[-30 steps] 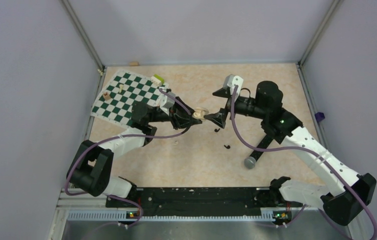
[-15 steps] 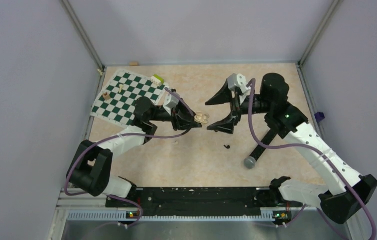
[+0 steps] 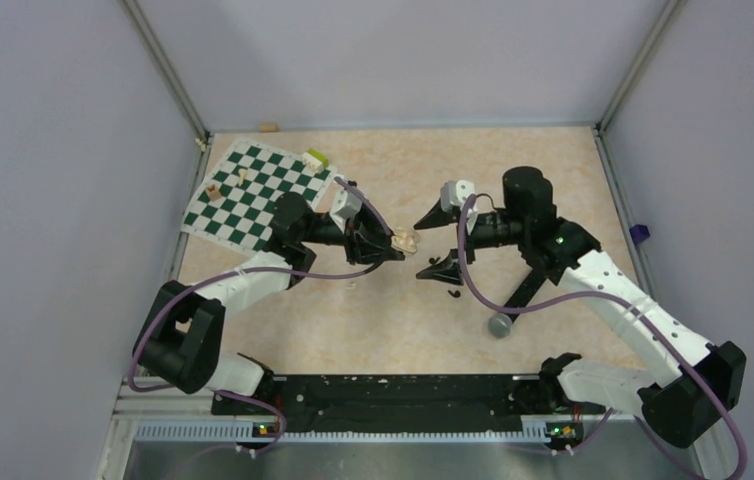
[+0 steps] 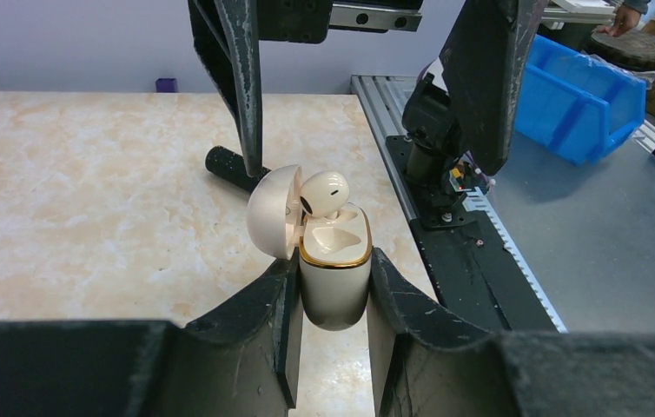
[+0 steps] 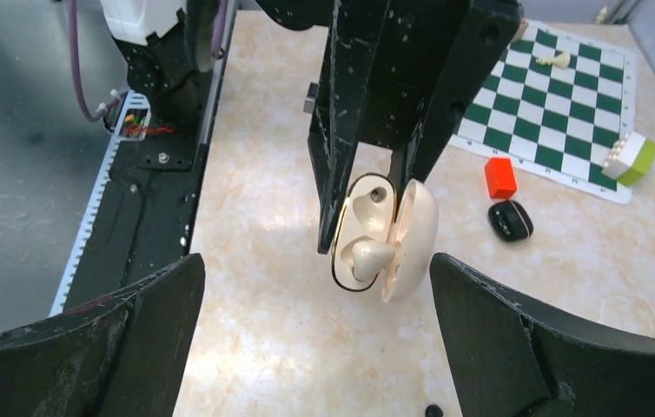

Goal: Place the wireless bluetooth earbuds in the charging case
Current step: Place the earbud in the charging case.

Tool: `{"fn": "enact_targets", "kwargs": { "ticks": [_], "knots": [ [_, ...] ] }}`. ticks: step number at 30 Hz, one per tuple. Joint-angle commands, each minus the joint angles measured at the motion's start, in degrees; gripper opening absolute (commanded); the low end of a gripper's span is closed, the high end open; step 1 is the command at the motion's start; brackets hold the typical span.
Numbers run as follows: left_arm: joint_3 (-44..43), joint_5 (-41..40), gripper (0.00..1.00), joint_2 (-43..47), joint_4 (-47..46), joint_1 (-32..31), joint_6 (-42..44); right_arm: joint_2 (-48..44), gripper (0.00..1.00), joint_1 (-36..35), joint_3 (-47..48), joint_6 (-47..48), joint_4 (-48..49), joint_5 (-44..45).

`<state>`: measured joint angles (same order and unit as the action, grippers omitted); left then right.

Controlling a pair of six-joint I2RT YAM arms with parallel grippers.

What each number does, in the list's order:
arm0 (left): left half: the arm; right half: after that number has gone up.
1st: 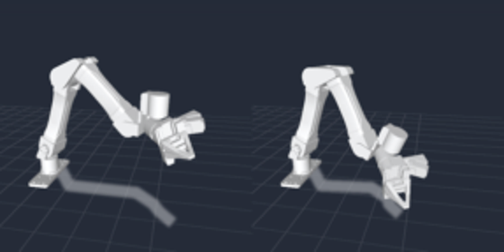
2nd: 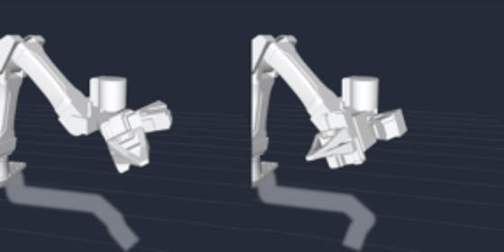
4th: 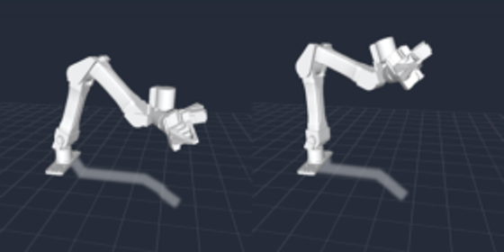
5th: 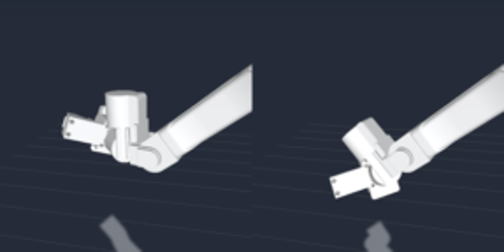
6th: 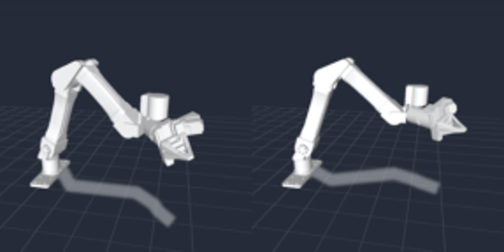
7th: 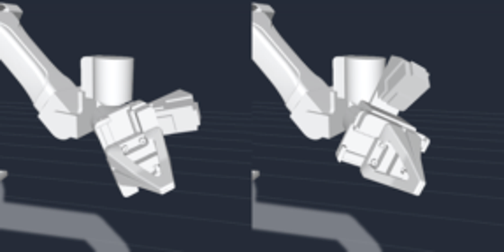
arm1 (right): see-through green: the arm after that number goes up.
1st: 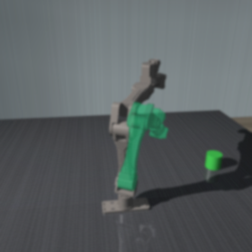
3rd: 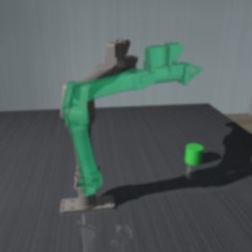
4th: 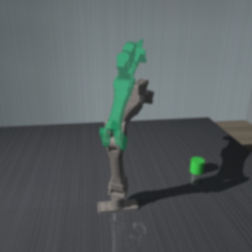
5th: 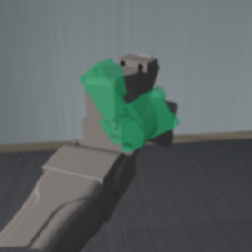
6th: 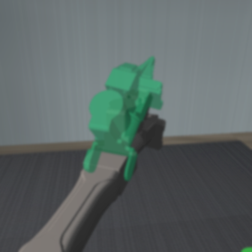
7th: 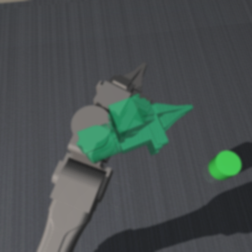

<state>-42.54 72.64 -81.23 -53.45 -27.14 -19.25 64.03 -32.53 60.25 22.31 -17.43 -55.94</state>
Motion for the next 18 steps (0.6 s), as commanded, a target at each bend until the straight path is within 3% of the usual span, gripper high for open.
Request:
{"fn": "enact_targets", "kwargs": {
  "ticks": [1,18],
  "knots": [
    [-1.94,0.98,0.0,1.75,-1.33,-0.42,1.14,-1.45,0.99,-0.67,-0.75,2.33,1.57,0.97],
    [-2.39,0.77,0.0,0.93,-0.57,-0.44,1.36,-5.42,0.96,-1.02,-0.67,6.52,-2.37,-3.38]
  ]
}}
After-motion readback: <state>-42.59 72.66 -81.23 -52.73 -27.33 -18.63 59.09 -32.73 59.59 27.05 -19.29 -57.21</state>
